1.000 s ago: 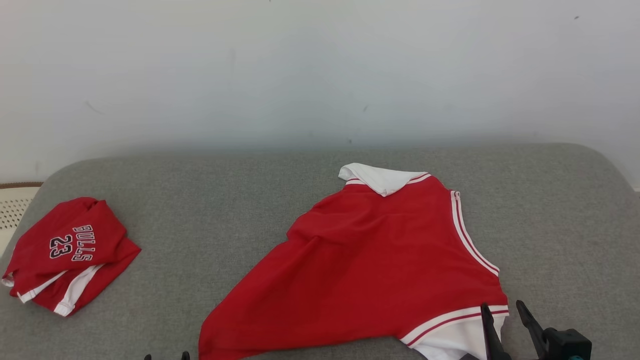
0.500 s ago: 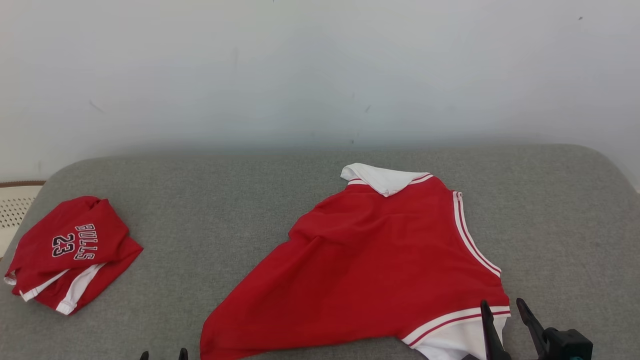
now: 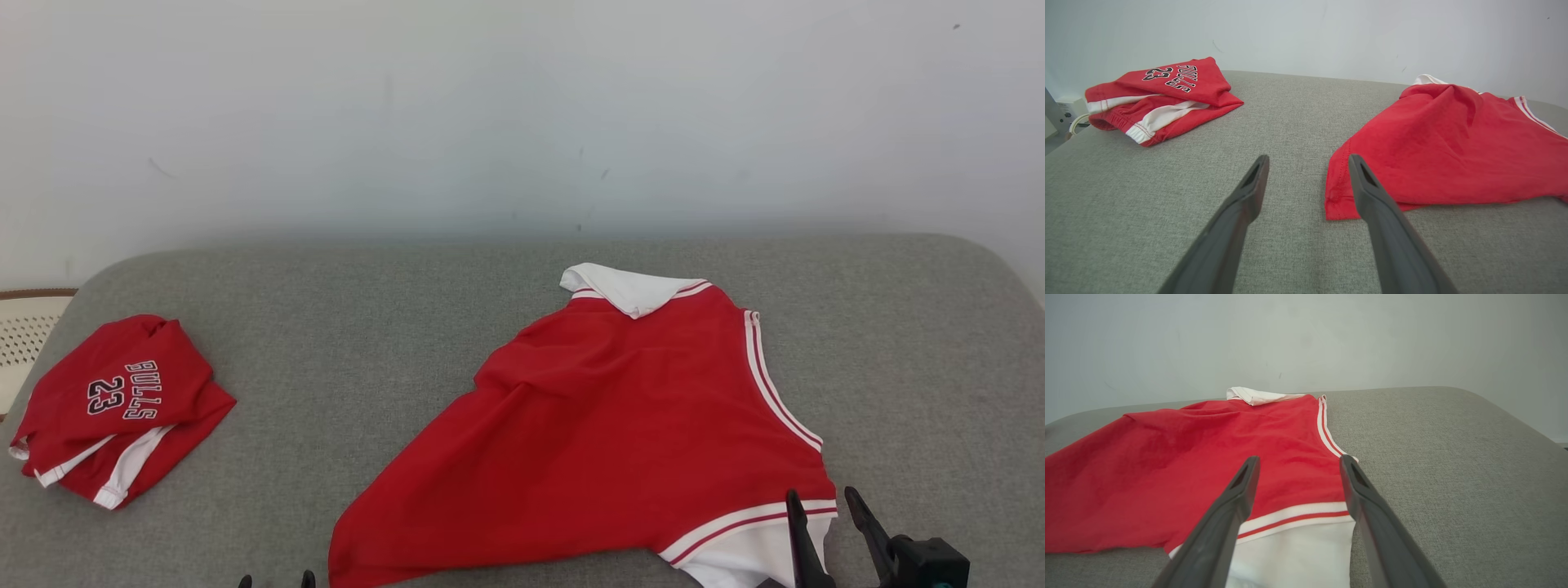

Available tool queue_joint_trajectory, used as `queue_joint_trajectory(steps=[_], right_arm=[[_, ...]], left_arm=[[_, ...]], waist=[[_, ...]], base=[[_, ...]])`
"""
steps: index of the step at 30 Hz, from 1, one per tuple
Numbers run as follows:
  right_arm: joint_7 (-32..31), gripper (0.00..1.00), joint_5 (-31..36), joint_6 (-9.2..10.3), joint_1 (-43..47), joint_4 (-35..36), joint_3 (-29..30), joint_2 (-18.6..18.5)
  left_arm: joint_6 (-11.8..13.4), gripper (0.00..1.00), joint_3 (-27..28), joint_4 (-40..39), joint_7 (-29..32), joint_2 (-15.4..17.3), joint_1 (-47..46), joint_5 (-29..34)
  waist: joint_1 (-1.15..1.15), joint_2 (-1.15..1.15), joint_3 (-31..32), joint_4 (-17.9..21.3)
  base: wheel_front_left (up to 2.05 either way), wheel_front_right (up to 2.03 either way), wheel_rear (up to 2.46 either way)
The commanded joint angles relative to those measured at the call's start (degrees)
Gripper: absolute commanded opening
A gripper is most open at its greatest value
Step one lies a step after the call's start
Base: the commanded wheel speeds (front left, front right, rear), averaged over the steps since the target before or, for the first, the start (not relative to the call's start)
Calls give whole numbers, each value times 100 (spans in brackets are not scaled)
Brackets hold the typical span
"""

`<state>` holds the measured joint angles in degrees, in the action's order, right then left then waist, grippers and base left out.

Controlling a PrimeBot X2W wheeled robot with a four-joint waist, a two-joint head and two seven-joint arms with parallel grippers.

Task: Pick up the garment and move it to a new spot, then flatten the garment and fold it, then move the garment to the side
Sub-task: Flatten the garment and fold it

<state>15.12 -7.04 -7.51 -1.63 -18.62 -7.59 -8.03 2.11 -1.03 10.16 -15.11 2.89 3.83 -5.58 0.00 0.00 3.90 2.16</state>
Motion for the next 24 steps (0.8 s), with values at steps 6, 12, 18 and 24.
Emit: queue_joint_trajectory(steps=[6,12,18,24], right_arm=[[3,100,-73,4,44,-70,-74,4],[3,100,-90,4,74,-107,-127,-1],[3,100,-125,4,138,-149,-164,12],[2,100,-151,3,314,-269,-244,-73]], left_arm=[[-76,100,-83,112,-6,1,111,-91],[-102,100,-222,184,-6,1,39,-166],[-126,100,-327,246,-6,1,-56,-179],[-102,100,-419,305,-6,2,-128,-190]], waist=[[0,0,-64,19],[0,0,-200,42],[0,0,-367,114],[0,0,-514,171]], base=[[0,0,0],[0,0,0],[0,0,0],[0,0,0]])
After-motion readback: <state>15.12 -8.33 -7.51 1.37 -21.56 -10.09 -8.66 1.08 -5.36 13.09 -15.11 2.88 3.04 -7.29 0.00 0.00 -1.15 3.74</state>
